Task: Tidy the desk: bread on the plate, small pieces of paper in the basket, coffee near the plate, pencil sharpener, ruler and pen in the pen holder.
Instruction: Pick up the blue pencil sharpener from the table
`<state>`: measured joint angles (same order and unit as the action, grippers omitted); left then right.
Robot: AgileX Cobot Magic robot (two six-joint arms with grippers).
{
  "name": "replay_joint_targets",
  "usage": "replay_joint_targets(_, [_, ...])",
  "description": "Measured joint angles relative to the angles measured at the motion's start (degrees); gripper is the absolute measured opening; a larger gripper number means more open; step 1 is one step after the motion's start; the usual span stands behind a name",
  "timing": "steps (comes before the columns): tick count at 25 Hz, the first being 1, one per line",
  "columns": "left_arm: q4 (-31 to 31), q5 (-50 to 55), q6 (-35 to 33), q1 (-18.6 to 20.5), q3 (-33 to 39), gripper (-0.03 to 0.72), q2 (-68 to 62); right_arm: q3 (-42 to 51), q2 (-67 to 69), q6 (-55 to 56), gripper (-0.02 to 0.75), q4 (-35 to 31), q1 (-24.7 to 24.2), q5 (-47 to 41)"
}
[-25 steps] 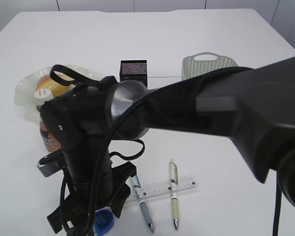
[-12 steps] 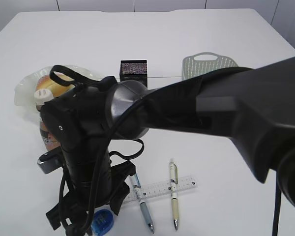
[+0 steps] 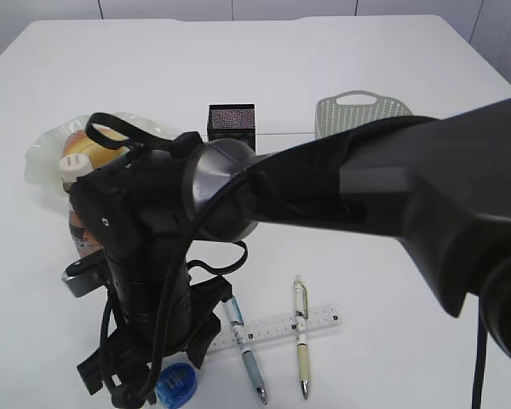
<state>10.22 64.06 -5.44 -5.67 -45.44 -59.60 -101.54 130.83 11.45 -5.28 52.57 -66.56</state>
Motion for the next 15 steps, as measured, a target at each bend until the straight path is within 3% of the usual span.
replay_joint_targets(15, [1.35, 0.0, 0.0, 0.0, 0.0, 0.45, 0.0, 0.0, 1.29, -0.13, 0.459, 0.27, 0.0, 0.34])
